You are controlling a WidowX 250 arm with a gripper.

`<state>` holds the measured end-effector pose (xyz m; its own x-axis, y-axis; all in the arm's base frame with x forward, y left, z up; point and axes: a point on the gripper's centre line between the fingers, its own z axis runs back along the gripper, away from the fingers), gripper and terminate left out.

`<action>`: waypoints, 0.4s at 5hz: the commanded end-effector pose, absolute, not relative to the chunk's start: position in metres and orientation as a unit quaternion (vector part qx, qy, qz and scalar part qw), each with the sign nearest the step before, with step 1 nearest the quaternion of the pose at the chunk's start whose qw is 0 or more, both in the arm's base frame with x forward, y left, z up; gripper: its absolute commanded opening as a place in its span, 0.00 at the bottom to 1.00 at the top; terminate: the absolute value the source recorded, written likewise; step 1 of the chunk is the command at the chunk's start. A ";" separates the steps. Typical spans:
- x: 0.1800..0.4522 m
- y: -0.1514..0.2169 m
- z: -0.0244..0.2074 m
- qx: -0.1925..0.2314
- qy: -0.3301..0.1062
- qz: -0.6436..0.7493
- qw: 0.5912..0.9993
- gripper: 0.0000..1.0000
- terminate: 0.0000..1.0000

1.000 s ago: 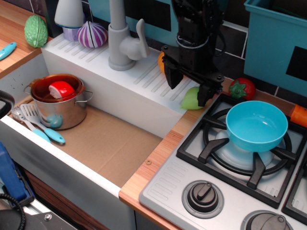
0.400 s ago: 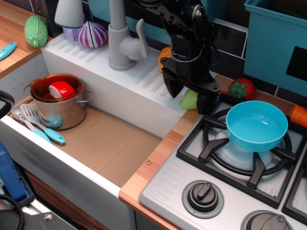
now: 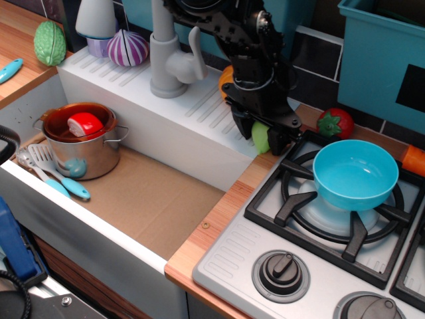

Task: Put pear in bowl

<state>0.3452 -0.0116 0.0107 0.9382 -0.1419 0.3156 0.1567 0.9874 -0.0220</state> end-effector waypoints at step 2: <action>0.344 -0.022 0.081 0.025 -0.140 -0.045 0.989 0.00 0.00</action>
<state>0.3341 -0.0329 0.0693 0.9797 -0.0705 0.1877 0.0569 0.9954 0.0771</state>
